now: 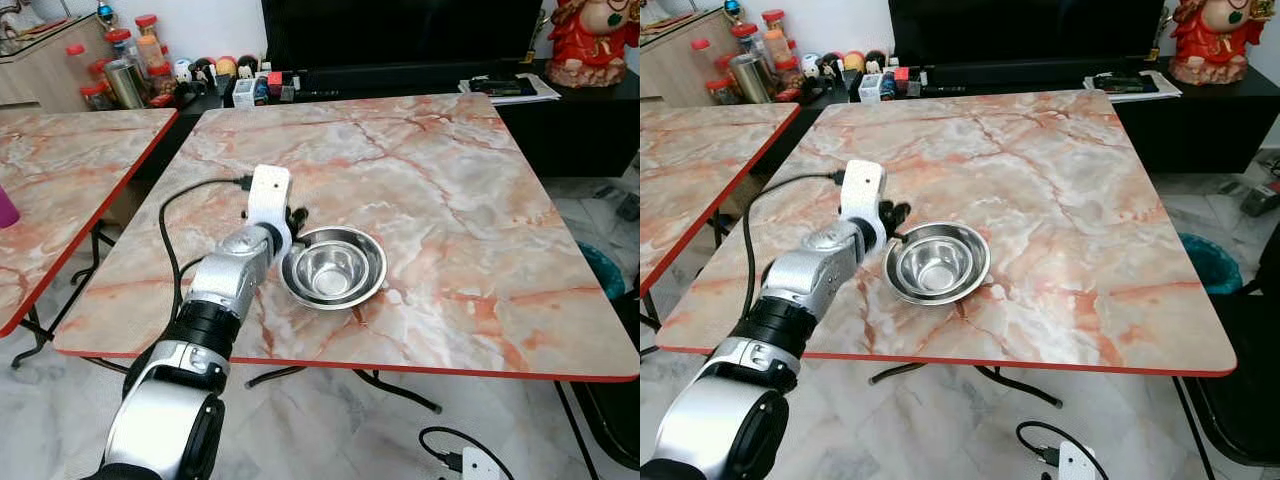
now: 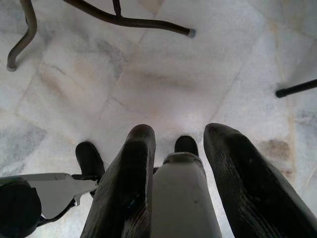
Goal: Setting the table
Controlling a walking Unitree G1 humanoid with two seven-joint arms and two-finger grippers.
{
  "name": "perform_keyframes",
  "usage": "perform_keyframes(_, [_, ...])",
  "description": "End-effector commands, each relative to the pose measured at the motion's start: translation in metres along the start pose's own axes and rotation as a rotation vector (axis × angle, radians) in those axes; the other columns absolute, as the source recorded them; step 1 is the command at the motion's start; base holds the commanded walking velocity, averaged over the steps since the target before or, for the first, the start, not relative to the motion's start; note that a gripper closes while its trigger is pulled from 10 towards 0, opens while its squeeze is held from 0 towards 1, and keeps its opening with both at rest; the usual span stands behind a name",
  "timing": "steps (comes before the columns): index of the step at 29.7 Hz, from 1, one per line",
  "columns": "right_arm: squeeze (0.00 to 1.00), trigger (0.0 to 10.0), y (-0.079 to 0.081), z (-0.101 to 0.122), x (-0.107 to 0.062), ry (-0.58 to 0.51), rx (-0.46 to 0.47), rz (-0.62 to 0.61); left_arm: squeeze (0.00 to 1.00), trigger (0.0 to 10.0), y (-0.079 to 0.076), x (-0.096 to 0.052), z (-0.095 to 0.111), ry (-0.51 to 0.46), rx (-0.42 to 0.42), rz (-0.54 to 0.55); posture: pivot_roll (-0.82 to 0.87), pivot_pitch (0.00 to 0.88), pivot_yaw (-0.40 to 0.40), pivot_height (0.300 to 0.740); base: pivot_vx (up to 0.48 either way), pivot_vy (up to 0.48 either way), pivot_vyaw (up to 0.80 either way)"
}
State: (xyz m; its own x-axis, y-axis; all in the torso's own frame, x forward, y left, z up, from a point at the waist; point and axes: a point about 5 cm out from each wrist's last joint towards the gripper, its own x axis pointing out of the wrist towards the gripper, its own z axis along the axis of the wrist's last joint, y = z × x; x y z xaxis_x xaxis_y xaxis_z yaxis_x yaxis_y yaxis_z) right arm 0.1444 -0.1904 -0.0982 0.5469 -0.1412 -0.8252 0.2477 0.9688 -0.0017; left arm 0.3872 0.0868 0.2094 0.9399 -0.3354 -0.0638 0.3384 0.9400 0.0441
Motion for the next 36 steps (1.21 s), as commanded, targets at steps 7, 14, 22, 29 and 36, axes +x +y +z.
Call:
perform_keyframes(7, [0.00, 10.0, 0.002, 0.008, 0.002, -0.010, -0.001, 0.009, 0.00, 10.0, 0.032, -0.020, 0.008, -0.218, 0.161, 0.142, 0.00, 0.000, 0.098, 0.740, 0.000, 0.000, 0.00])
perform_keyframes(14, [0.00, 10.0, 0.002, 0.015, 0.004, -0.030, -0.014, 0.015, 0.00, 10.0, 0.074, -0.047, -0.031, -0.212, 0.173, 0.365, 0.01, 0.000, 0.078, 0.740, 0.000, 0.000, 0.00])
perform_keyframes(22, [0.00, 10.0, 0.003, 0.027, 0.006, -0.059, -0.045, 0.034, 0.00, 10.0, 0.123, -0.095, -0.073, -0.186, 0.268, 0.645, 0.05, 0.000, 0.044, 0.740, 0.000, 0.000, 0.00])
perform_keyframes(29, [0.00, 10.0, 0.006, 0.032, 0.007, -0.068, -0.060, 0.049, 0.00, 10.0, 0.164, -0.144, -0.100, -0.123, 0.330, 0.908, 0.06, 0.000, 0.041, 0.740, 0.000, 0.000, 0.00])
perform_keyframes(36, [0.00, 10.0, 0.008, 0.029, 0.006, -0.060, -0.060, 0.050, 0.00, 10.0, 0.207, -0.218, -0.133, 0.049, 0.413, 1.306, 0.05, 0.000, 0.056, 0.740, 0.000, 0.000, 0.00])
